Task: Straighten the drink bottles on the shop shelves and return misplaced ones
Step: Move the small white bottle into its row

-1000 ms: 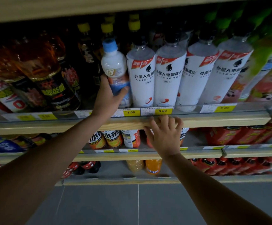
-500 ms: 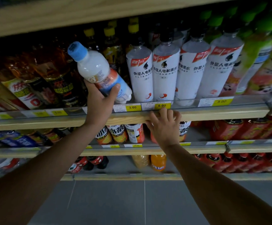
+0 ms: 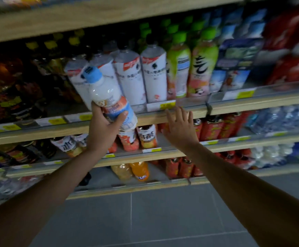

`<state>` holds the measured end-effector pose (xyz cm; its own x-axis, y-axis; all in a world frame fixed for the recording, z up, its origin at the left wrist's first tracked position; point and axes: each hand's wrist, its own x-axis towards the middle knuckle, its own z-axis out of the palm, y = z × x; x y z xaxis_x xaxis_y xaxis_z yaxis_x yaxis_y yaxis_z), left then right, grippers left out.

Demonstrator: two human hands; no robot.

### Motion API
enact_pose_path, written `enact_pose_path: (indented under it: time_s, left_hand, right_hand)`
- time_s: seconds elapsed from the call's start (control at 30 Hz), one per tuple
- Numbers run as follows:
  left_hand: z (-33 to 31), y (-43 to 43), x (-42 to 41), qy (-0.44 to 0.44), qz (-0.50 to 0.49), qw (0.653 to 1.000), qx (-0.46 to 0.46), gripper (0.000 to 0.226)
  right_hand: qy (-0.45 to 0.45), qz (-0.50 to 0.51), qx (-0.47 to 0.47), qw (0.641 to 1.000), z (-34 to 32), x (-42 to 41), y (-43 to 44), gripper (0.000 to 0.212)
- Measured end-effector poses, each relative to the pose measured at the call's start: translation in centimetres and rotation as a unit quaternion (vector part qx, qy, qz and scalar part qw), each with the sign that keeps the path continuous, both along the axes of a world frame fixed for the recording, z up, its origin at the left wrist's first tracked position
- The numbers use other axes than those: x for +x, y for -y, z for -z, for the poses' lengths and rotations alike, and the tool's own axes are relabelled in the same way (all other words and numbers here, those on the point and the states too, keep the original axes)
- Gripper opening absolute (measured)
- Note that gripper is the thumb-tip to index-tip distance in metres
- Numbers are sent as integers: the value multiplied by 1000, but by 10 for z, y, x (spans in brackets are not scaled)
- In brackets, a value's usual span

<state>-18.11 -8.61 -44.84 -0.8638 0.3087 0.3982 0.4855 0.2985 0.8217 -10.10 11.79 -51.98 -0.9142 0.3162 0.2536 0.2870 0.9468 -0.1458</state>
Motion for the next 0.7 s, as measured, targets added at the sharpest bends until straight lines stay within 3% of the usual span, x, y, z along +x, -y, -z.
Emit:
enact_pose_path:
  time_s: [0.17, 0.47, 0.7]
  left_hand:
    - [8, -87, 42, 6, 38, 999, 1, 75]
    - [15, -243, 96, -5, 98, 995, -22, 66]
    - [-2, -327, 119, -20, 104, 994, -6, 62]
  right_hand:
    - [-6, 25, 22, 999, -4, 53, -97, 72]
    - [-8, 51, 43, 998, -3, 117, -249, 60]
    - [-52, 28, 45, 997, -1, 122, -302, 29]
